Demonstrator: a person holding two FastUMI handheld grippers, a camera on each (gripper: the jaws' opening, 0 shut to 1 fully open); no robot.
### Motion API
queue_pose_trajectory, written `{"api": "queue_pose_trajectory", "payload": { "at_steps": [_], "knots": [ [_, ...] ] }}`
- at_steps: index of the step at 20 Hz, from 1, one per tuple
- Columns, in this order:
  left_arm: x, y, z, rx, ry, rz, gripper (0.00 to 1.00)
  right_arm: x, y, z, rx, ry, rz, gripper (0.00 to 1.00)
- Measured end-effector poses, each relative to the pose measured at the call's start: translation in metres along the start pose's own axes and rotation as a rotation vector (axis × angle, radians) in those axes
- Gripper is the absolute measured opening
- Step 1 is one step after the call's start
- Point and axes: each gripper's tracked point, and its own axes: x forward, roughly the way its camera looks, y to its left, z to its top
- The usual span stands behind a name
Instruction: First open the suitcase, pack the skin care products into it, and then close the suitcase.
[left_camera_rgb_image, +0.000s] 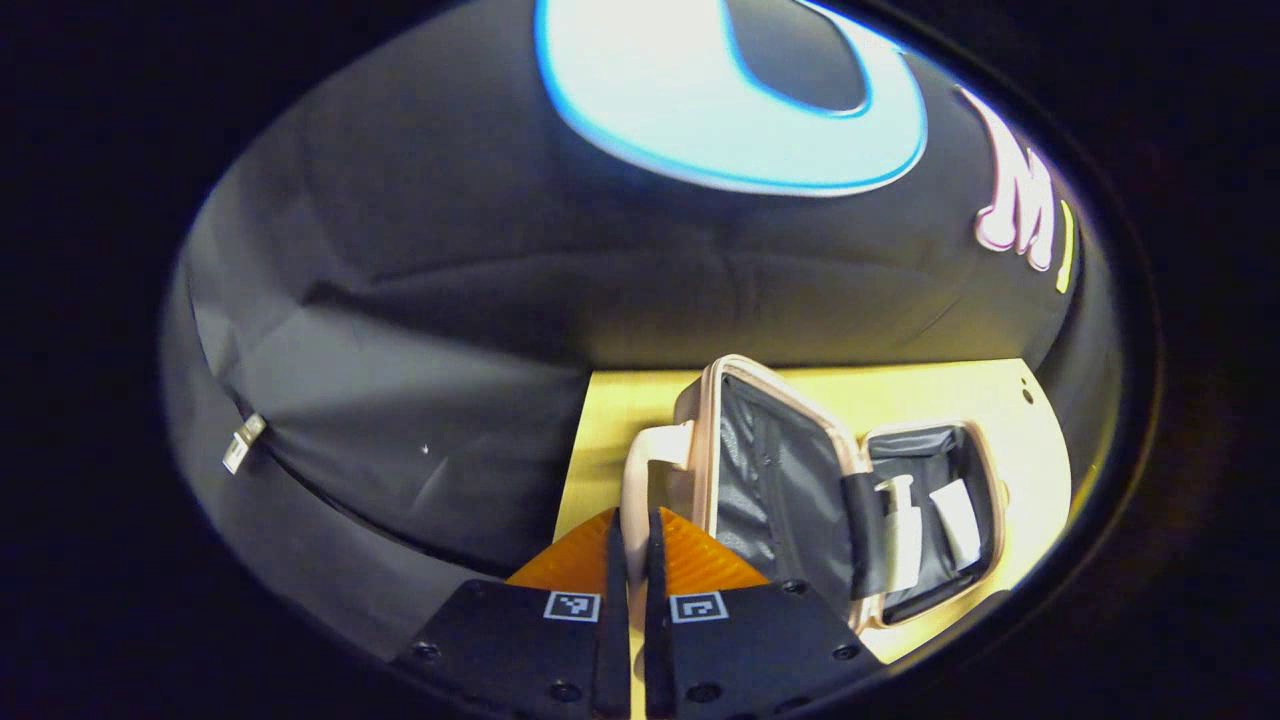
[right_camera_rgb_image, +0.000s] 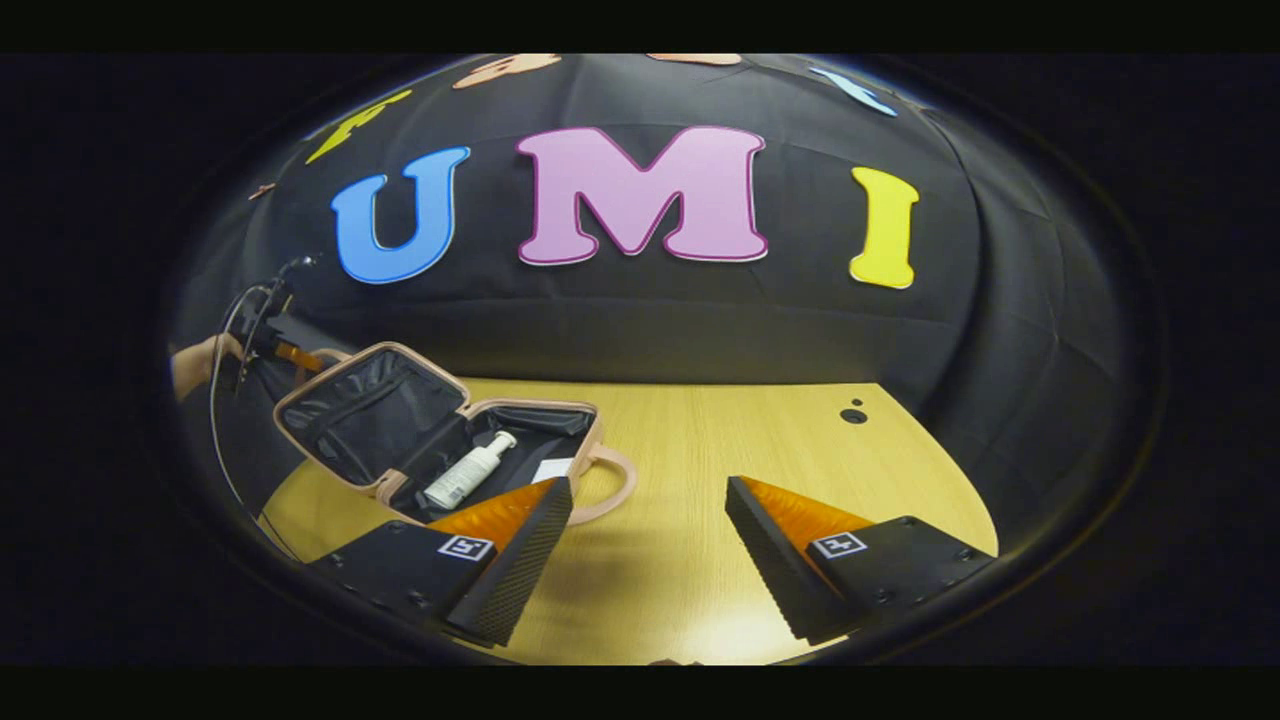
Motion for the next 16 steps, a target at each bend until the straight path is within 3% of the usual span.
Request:
{"api": "queue_pose_trajectory", "payload": {
  "at_steps": [7,16],
  "knots": [
    [-0.074,-0.105,0.041,0.114,-0.040,-0.049,0.11,-0.028,-0.037,0.036,-0.007,-0.058,0.008,0.99],
    [-0.104,-0.262,0.054,0.063,-0.100,-0.166,0.11,-0.043,-0.096,0.056,0.004,-0.080,0.063,0.99]
  ]
}}
